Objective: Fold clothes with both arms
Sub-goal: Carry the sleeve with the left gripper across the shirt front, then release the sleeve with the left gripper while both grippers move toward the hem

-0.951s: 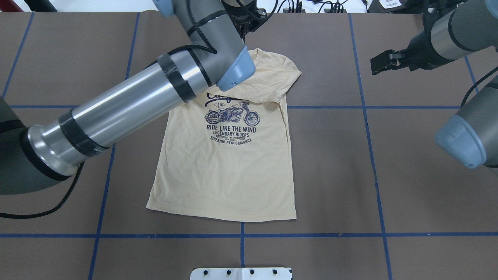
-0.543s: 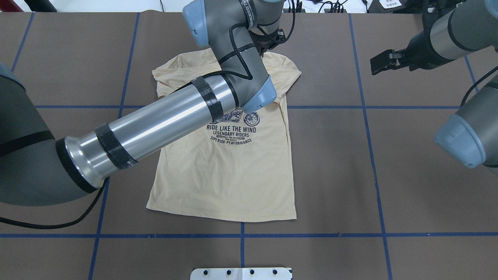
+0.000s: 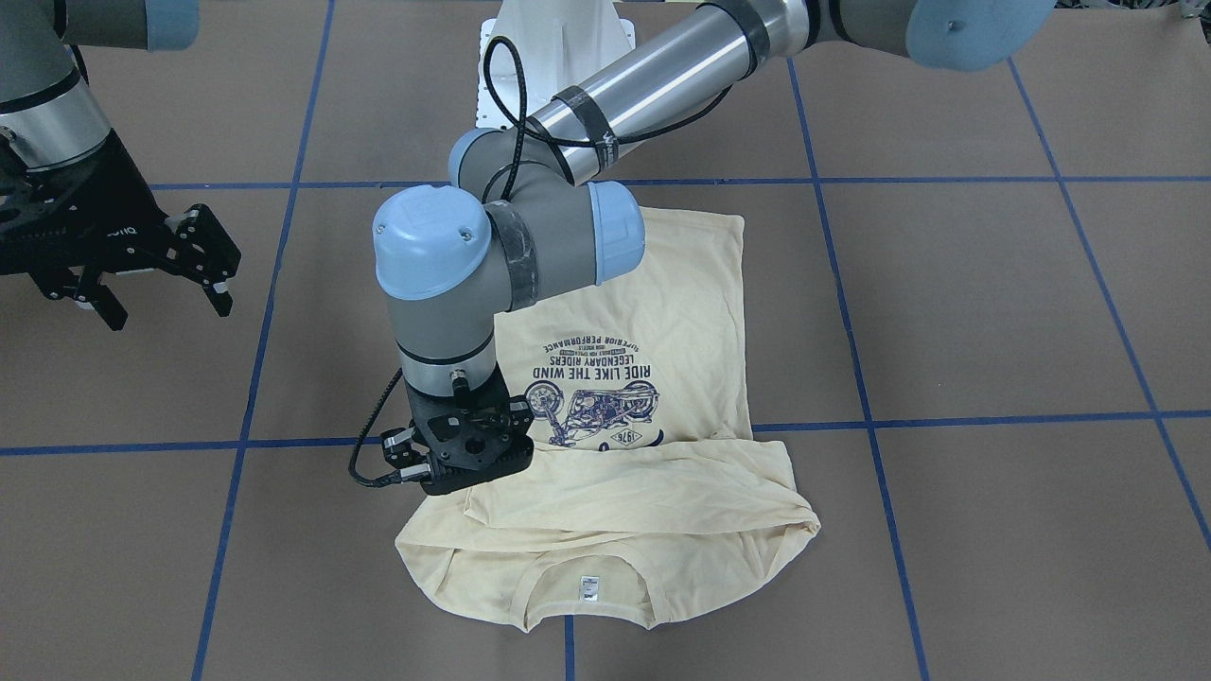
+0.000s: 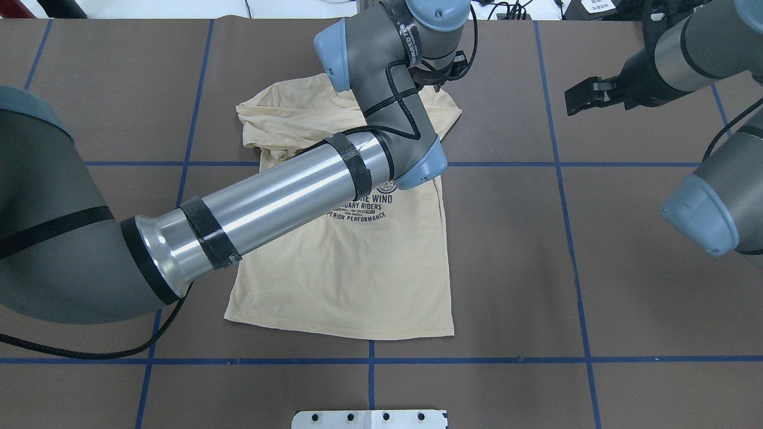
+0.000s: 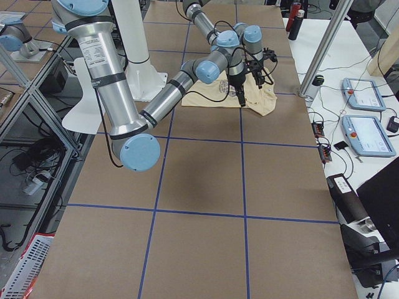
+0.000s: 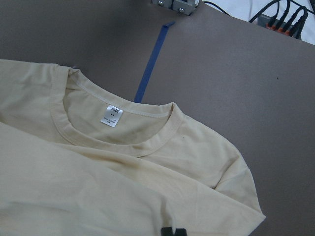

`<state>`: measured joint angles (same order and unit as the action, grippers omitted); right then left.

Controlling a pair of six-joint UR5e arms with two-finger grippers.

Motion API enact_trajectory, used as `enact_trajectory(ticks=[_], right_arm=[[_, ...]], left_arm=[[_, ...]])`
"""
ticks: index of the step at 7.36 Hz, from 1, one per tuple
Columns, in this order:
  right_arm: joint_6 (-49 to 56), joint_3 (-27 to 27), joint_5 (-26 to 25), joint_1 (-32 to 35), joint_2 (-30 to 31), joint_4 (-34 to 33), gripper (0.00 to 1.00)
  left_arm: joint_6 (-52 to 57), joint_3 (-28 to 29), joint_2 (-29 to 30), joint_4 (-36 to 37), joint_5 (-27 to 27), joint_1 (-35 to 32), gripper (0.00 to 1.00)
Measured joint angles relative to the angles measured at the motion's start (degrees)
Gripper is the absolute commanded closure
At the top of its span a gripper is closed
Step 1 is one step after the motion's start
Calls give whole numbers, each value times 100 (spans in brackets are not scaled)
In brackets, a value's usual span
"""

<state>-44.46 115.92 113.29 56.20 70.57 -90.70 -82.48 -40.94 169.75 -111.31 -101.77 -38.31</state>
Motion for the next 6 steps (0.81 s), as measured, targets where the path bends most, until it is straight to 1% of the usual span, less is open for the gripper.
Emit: enact_trajectory(ticks=[1, 2, 3, 4, 5, 6], right_arm=[[-22, -2, 2, -3, -16, 0, 0], [-151, 6, 4, -20, -48, 1, 0], [-425, 35, 0, -67, -106, 10, 0], [-743, 89, -34, -177, -168, 19, 0], [-1091, 185, -195, -397, -193, 22, 0], [-1478, 312, -511, -739, -196, 15, 0]], left_arm=[[239, -434, -157, 94, -24, 11, 0], [584, -1216, -583, 333, -72, 10, 0], [1026, -2489, -1353, 714, -141, 3, 0], [1466, -3961, -2325, 1076, -175, -10, 0], [1860, -5207, -3243, 1283, -188, -32, 0], [2278, -6273, -4126, 1367, -190, -69, 0]])
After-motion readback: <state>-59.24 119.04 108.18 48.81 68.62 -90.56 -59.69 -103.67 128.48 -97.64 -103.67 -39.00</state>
